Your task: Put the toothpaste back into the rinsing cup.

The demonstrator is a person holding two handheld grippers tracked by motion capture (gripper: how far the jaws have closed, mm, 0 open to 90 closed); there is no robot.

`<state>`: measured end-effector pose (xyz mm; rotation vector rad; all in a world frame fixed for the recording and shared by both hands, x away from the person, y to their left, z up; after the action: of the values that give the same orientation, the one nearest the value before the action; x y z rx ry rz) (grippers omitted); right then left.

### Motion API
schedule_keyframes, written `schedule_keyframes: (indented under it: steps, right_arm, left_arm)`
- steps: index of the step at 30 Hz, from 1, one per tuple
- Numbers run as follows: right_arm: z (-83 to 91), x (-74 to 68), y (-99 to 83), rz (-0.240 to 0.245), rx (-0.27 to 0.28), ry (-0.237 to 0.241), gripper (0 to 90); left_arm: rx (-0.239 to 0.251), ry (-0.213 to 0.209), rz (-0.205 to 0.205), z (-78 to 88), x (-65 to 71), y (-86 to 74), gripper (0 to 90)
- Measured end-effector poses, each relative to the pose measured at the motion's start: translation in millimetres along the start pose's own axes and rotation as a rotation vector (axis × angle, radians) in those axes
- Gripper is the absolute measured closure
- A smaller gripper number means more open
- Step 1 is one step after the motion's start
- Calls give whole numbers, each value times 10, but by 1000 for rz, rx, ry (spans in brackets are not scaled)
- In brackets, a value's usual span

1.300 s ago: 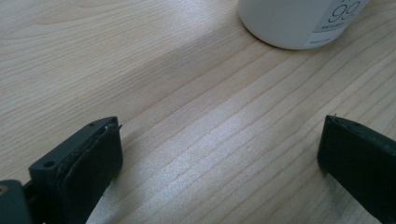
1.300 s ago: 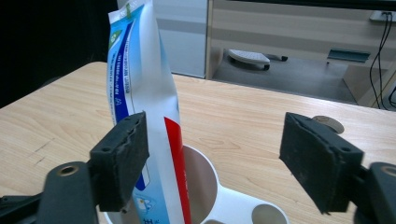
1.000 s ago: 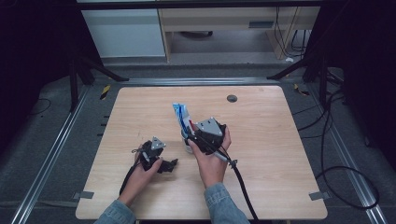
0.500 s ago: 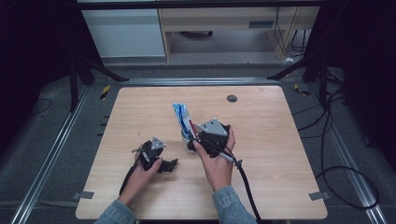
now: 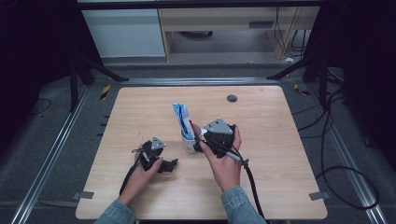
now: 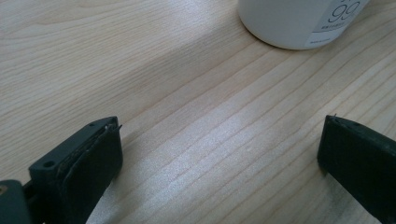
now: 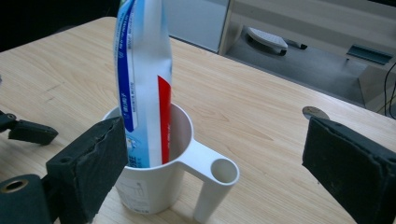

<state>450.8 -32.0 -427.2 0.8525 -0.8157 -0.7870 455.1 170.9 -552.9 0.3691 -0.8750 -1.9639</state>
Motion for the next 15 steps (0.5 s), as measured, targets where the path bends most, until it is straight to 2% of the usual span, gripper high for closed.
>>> schedule_keyframes:
  steps: [9, 15]
  right_arm:
    - [65, 104, -57, 17, -26, -14, 66]
    - [153, 248, -102, 44, -41, -34, 64]
  left_arm:
    - [0, 0, -1, -1, 1, 1, 0]
    - [-1, -1, -2, 1, 4, -1, 0]
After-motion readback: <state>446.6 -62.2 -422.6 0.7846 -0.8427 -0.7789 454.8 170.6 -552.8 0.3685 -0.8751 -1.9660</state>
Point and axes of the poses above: each handheld gripper's, and its own axes: z roughly backward along the jaws, y roughly out of its top, x roughly to its right, the point moved 6 cm from there along -z, roughly forward along the jaws, and after that the axes turned 9 degrees about z, right-handed, at the moved point
